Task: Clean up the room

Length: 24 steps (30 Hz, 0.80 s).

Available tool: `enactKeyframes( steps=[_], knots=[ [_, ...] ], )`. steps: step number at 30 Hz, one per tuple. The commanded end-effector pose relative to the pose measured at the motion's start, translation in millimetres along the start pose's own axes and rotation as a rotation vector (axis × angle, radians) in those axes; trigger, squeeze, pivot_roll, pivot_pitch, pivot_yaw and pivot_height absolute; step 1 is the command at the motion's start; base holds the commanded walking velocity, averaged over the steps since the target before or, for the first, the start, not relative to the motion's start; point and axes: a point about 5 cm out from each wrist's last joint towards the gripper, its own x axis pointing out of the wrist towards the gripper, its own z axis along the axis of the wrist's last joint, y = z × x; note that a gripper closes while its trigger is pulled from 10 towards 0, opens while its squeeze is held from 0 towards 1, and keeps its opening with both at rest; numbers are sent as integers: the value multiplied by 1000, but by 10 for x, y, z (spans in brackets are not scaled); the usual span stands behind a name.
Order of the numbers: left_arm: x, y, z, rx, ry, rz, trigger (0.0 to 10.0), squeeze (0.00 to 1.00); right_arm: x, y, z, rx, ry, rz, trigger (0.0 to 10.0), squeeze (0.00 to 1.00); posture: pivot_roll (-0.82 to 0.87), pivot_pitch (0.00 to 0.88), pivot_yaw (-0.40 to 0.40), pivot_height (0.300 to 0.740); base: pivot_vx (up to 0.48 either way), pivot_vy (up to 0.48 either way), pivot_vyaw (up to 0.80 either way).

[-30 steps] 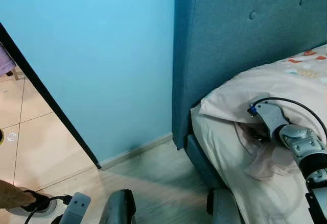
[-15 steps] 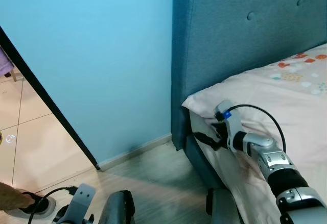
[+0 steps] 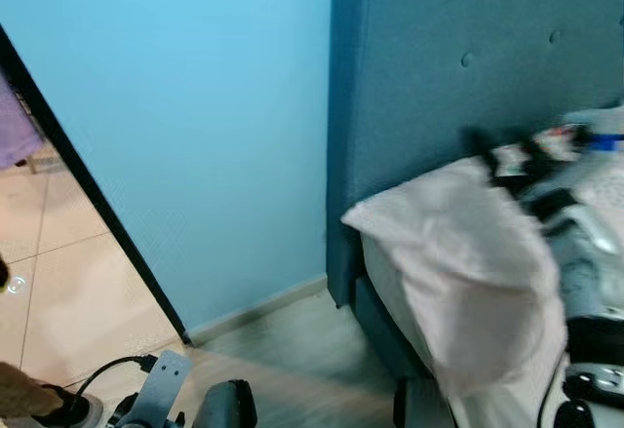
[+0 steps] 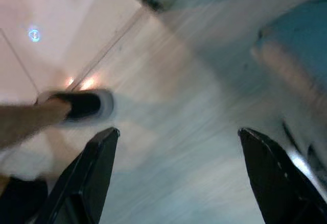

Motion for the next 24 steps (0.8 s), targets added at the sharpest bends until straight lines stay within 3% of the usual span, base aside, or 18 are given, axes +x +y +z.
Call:
enactKeyframes(
  steps=[1, 3, 5, 6, 7, 10, 14, 17, 19, 20, 24],
  knots=[
    [-15, 10, -75, 23, 35, -10, 10000, 0, -64, -109, -99, 45, 28, -78, 10000, 0, -31, 24, 91, 522, 0, 0, 0],
    [-12, 26, -71, 38, 38, -13, 10000, 0, -255, -254, -259, 69, 100, -153, 10000, 0, -24, 21, 96, 522, 0, 0, 0],
    [-12, 26, -71, 38, 38, -13, 10000, 0, -255, -254, -259, 69, 100, -153, 10000, 0, -24, 21, 96, 522, 0, 0, 0],
    [-5, 47, -54, 41, 36, -11, 10000, 0, -394, -336, -342, 35, 131, -203, 10000, 0, -23, 18, 97, 522, 0, 0, 0],
    [-5, 47, -54, 41, 36, -11, 10000, 0, -394, -336, -342, 35, 131, -203, 10000, 0, -23, 18, 97, 522, 0, 0, 0],
    [17, 105, 12, 46, 27, -3, 10000, 0, -939, -855, -442, -104, 241, -588, 10000, 0, -32, 5, 107, 522, 0, 0, 0],
    [22, 110, 25, 52, 27, -5, 10000, 0, -1121, -918, -521, -93, 291, -652, 10000, 0, -42, 7, 115, 522, 0, 0, 0],
    [23, 73, 29, 70, 27, -21, 10000, 0, -1298, -666, -863, 55, 400, -575, 10000, 0, -47, 8, 119, 522, 0, 0, 0],
    [23, 47, 30, 76, 26, -29, 10000, 0, -1297, -464, -1018, 148, 432, -486, 10000, 0, -48, 12, 126, 522, 0, 0, 0],
    [23, 47, 30, 76, 26, -29, 10000, 0, -1297, -464, -1018, 148, 432, -486, 10000, 0, -48, 12, 126, 522, 0, 0, 0],
    [17, 35, 14, 85, 26, -35, 10000, 0, -1025, 102, -1092, 396, 344, -245, 10000, 0, -32, 13, 133, 522, 0, 0, 0]
  ],
)
